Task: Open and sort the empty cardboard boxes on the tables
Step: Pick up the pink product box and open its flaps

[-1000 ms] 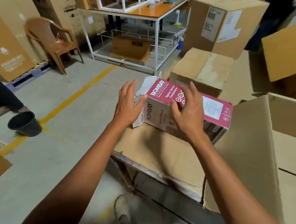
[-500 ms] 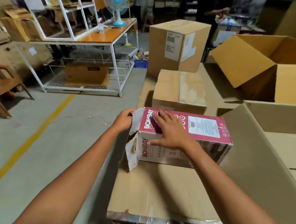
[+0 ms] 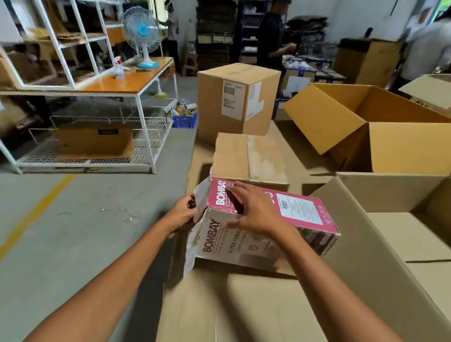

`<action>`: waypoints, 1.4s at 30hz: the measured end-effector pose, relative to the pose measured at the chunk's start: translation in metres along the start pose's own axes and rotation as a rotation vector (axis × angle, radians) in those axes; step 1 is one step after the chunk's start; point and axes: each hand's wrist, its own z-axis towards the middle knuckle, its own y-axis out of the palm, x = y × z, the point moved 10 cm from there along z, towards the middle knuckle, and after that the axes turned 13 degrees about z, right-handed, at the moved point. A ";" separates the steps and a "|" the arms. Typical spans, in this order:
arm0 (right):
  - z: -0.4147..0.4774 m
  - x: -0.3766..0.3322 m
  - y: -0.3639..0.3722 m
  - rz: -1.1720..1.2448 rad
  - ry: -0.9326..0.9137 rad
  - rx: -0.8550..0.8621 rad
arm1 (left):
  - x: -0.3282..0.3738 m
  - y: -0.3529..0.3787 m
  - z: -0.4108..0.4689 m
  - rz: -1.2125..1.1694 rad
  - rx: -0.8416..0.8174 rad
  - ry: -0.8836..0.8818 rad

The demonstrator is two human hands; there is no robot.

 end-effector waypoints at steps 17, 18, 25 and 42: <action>-0.066 0.034 -0.133 0.905 0.021 -0.010 | 0.185 0.021 -0.025 0.707 -0.026 0.255; -0.072 0.036 -0.135 0.918 0.025 0.026 | 0.184 0.025 -0.025 0.739 -0.011 0.232; -0.089 0.049 -0.152 1.198 -0.057 0.154 | 0.190 0.041 -0.051 0.679 0.231 0.074; -0.155 0.034 -0.275 0.446 -0.268 0.978 | 0.215 0.072 -0.061 0.932 0.264 0.009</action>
